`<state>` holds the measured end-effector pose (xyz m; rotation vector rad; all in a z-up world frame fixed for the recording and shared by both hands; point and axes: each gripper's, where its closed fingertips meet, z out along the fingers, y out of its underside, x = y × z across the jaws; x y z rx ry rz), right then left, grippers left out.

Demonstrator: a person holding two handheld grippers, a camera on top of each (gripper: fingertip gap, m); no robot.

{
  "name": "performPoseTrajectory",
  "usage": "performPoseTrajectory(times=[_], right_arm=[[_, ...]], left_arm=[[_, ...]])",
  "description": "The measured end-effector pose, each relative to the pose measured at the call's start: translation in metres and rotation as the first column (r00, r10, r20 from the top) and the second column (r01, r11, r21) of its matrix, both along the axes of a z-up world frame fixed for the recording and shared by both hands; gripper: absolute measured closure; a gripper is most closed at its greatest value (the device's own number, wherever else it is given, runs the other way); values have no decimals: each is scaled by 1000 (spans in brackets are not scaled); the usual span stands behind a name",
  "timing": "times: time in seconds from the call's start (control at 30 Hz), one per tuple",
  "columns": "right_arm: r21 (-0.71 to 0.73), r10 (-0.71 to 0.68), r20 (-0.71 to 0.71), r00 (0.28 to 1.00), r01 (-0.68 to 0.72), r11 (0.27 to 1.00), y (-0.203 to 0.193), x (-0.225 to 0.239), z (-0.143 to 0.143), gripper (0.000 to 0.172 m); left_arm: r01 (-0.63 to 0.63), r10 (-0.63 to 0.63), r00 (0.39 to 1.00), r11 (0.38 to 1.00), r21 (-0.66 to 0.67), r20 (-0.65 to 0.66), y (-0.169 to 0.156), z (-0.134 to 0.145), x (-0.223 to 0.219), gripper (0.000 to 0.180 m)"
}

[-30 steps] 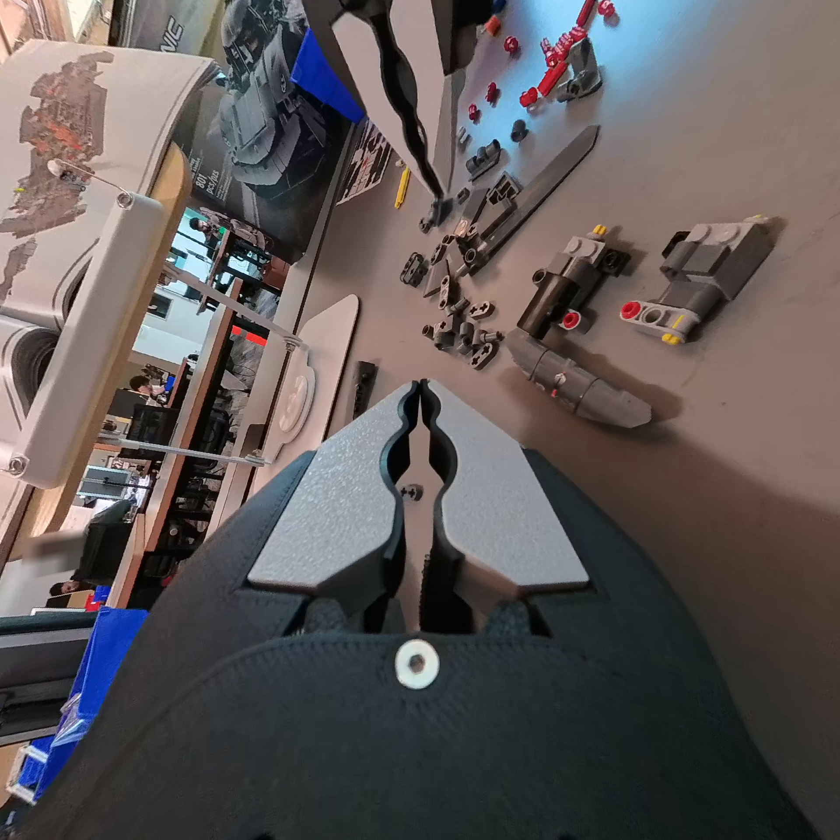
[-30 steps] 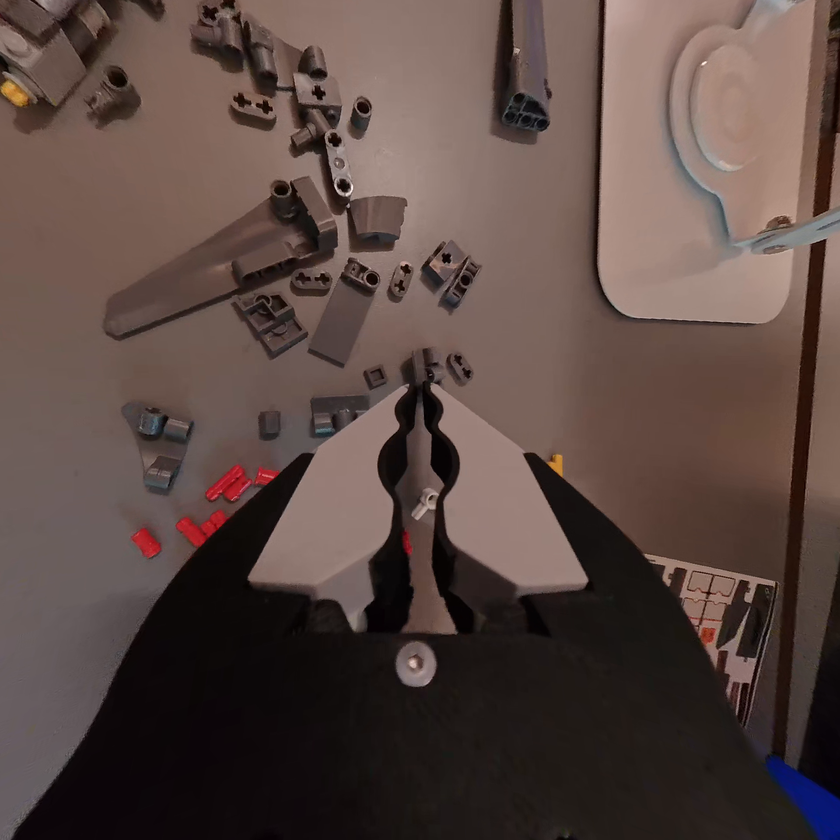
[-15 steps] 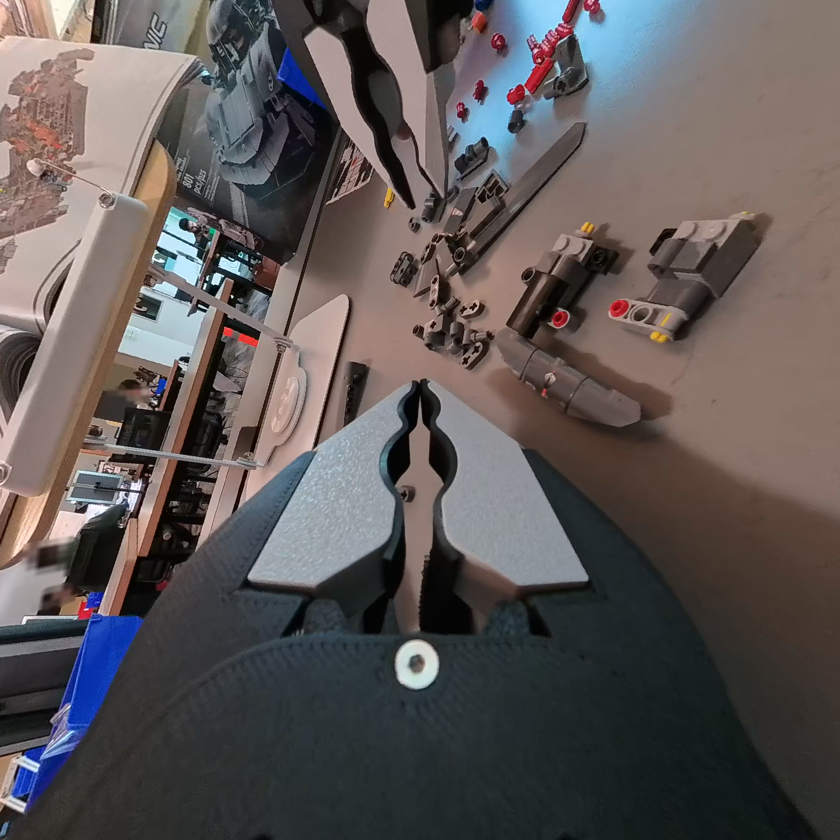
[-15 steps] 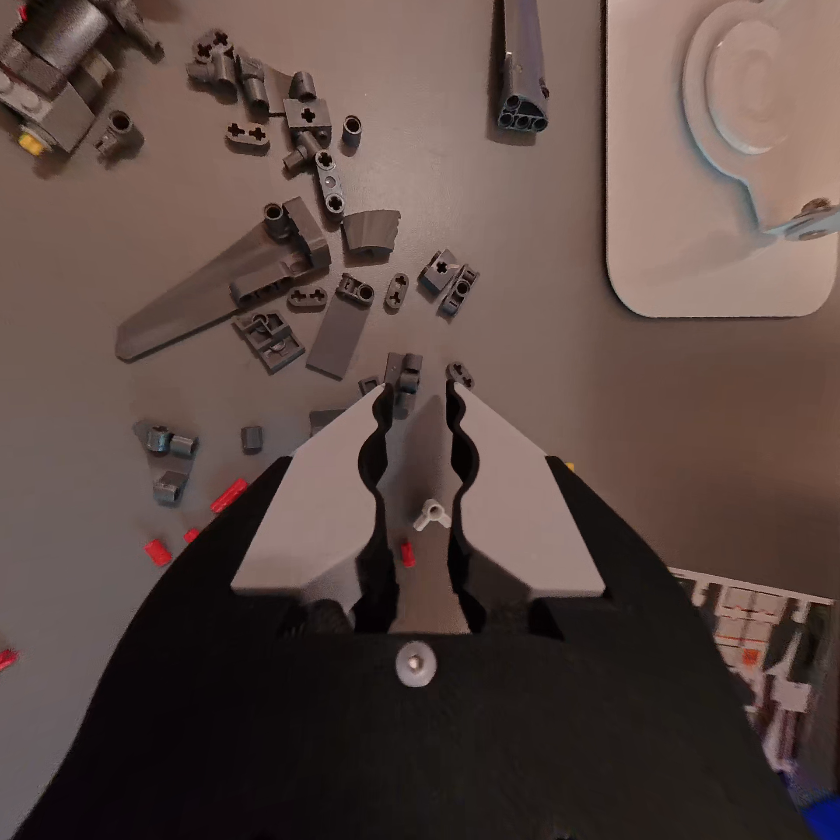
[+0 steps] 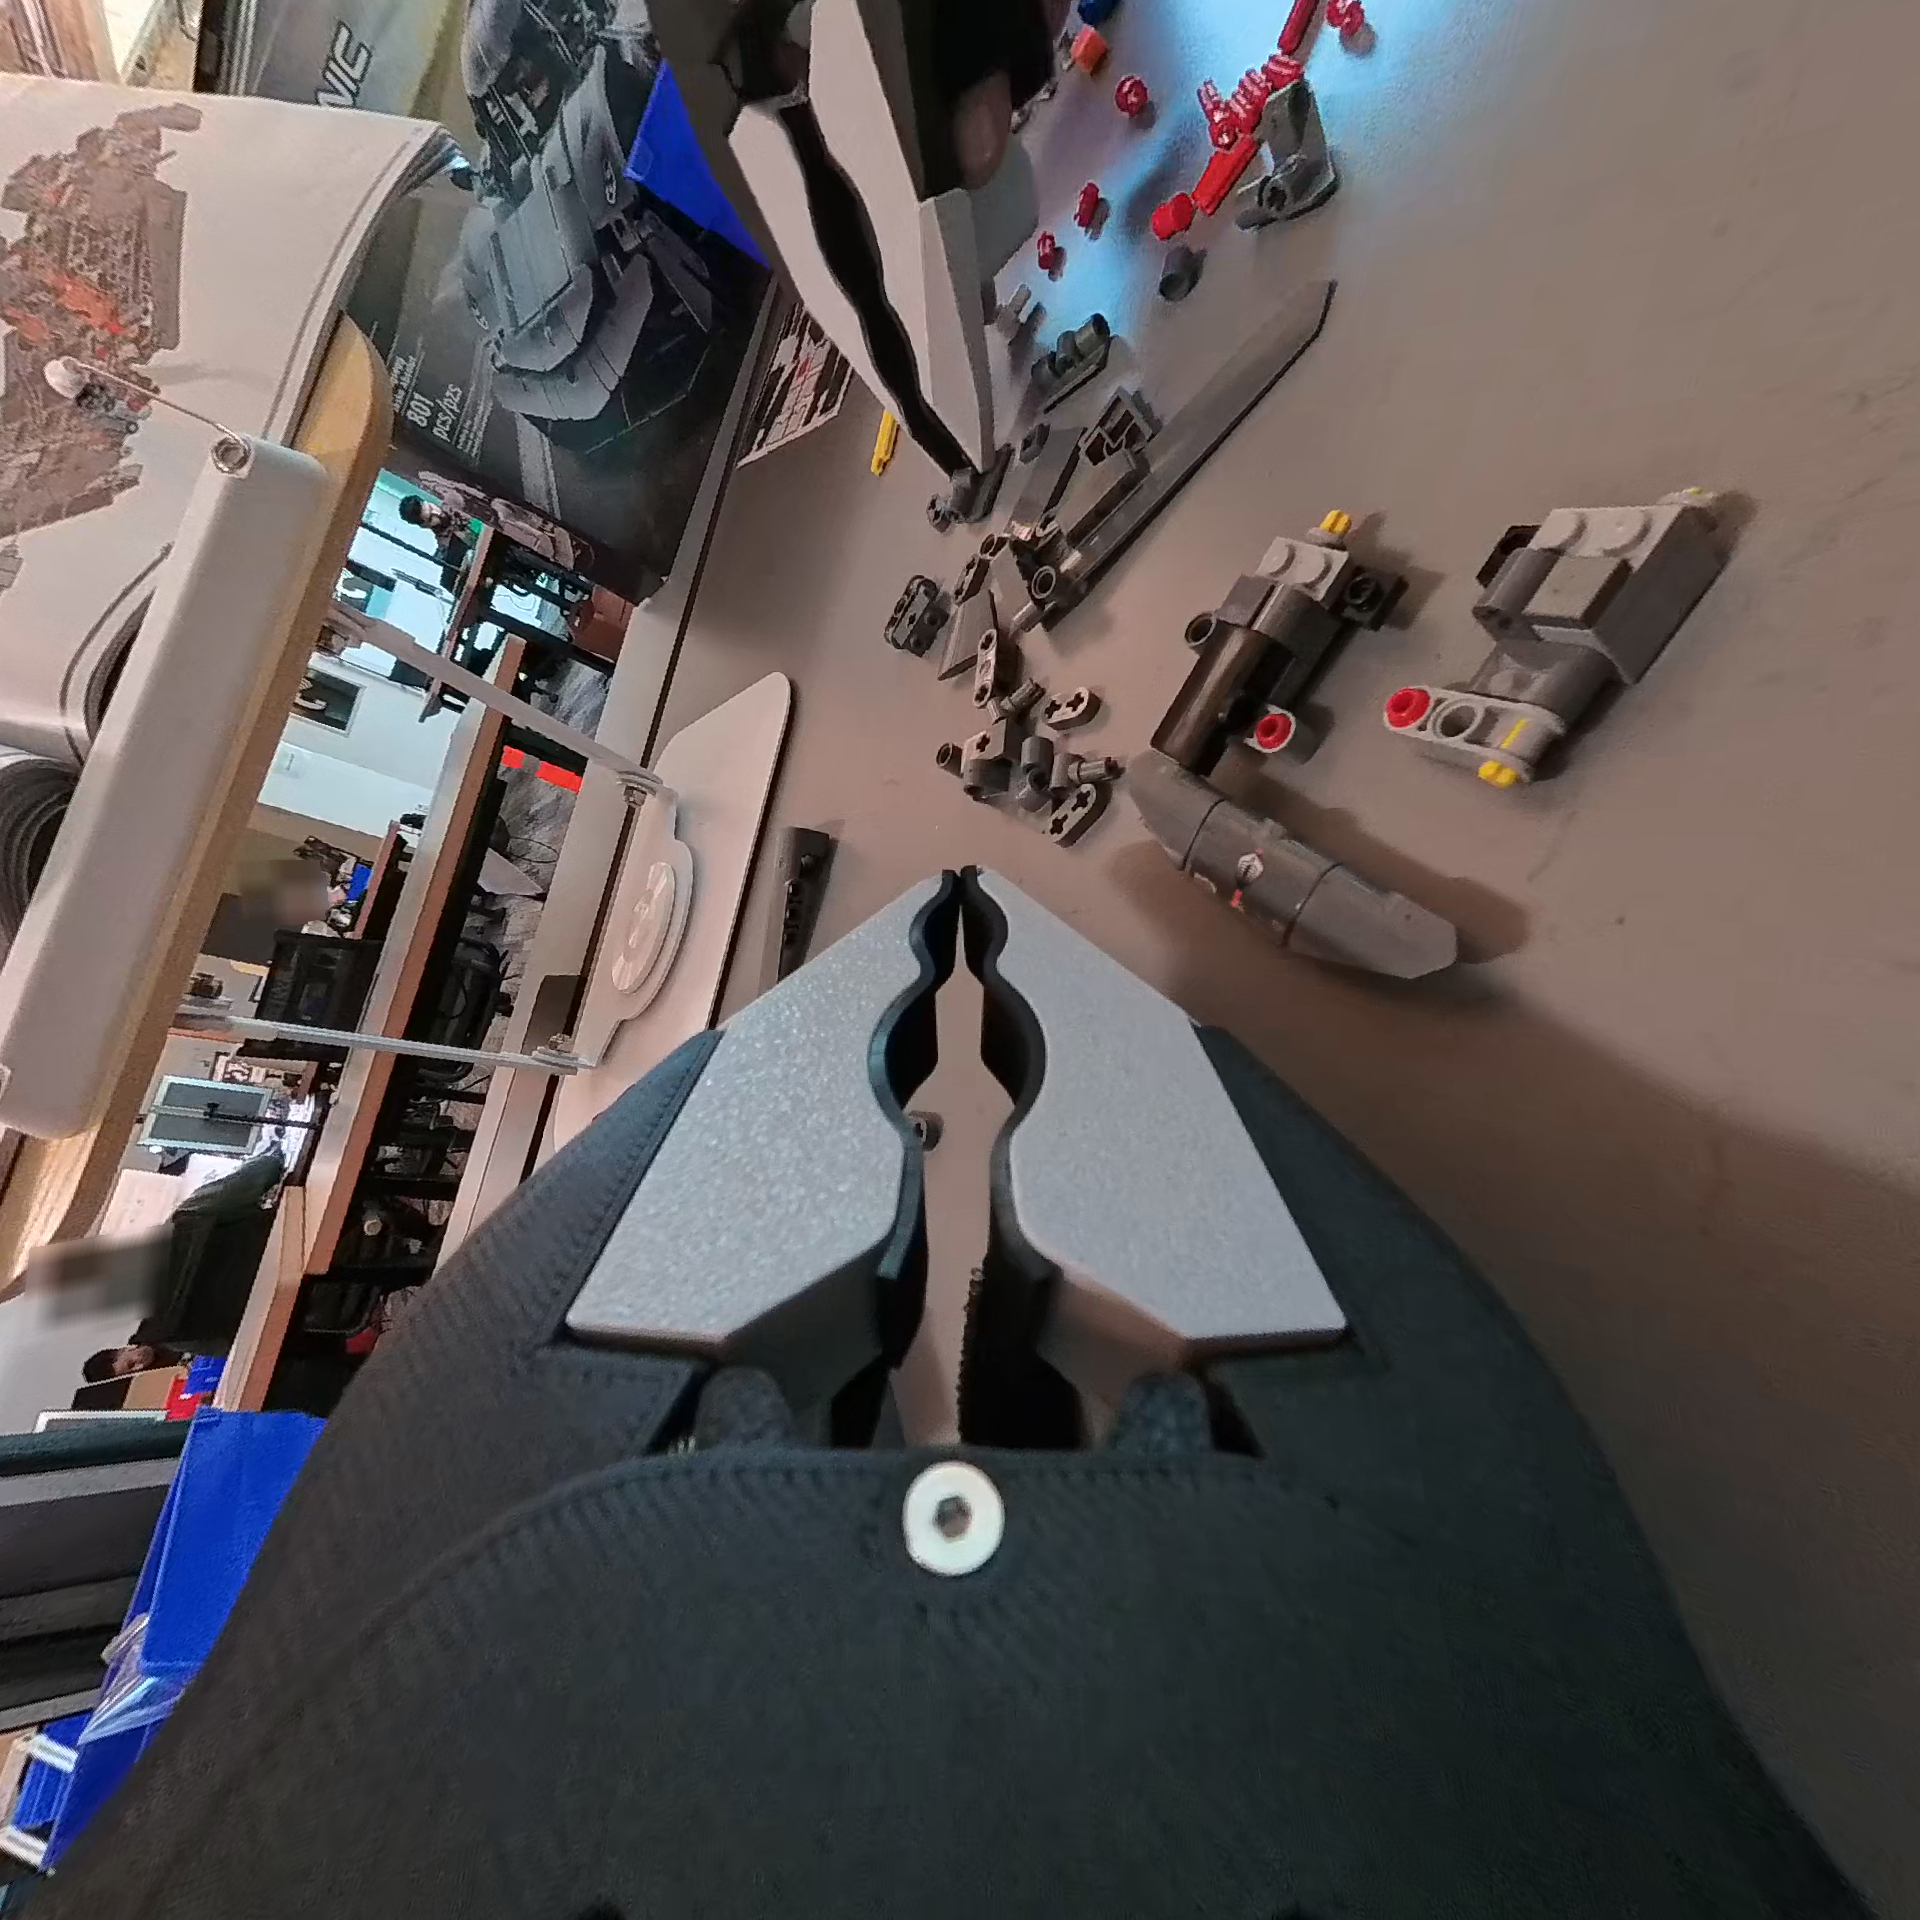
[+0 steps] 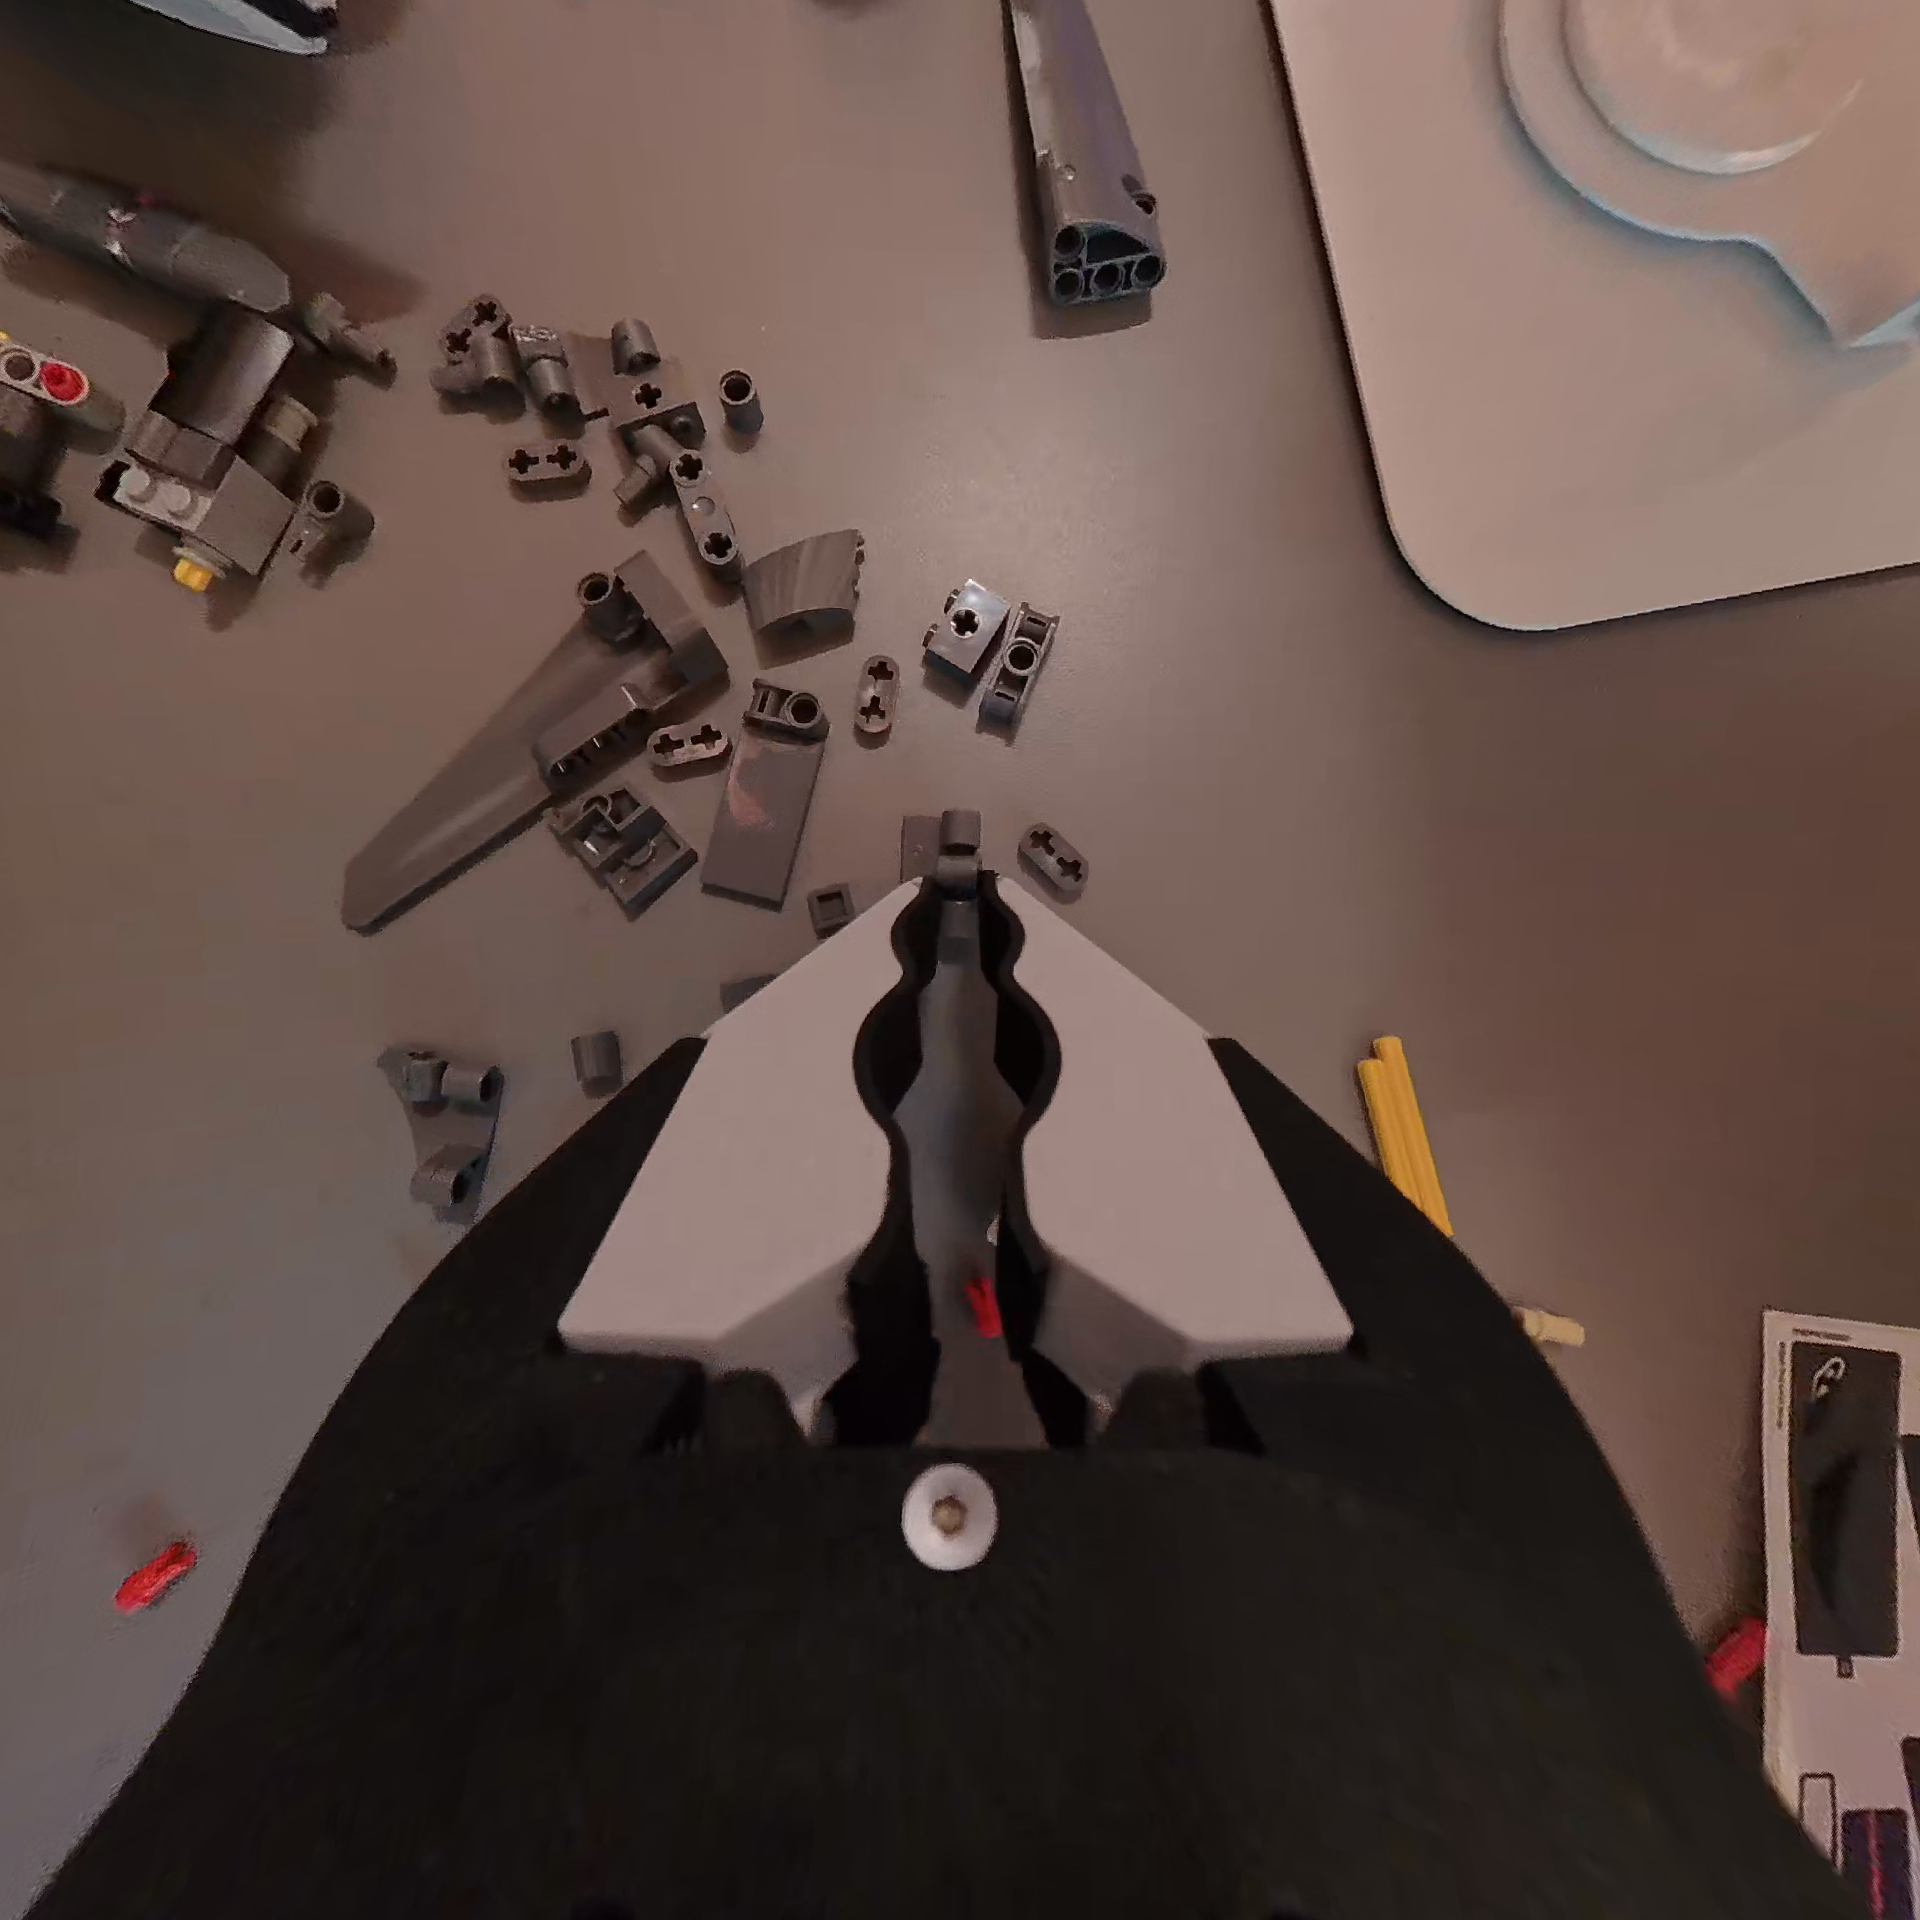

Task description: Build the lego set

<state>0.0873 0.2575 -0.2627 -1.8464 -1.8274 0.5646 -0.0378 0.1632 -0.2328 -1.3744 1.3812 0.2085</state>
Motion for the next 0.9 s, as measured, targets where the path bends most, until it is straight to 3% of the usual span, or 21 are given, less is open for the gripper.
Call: performPoseTrajectory(times=[0.2, 0.37, 0.5, 0.67, 0.9], right_arm=[[88, -5, -55, 998, 10, 996, 0, 2, 18, 168], [360, 46, -154, 987, 13, 933, -28, -7, 76, 168], [635, 101, -134, 986, 7, 773, -68, -13, 109, 168], [834, 139, -89, 986, -3, 552, -105, -18, 128, 168], [930, 184, -25, 983, -45, 364, -133, -29, 135, 168]], left_arm=[[-15, 15, 1000, 1000, 21, 10, 3, 4, -2, 180], [0, -4, 994, 999, 40, 112, 3, 35, 10, 177], [99, -41, 939, 983, -154, 342, -8, 62, 40, 167], [343, -30, 807, 837, -426, 590, -23, 84, 78, 148], [547, -40, 675, 697, -464, 737, -43, 106, 101, 160]])
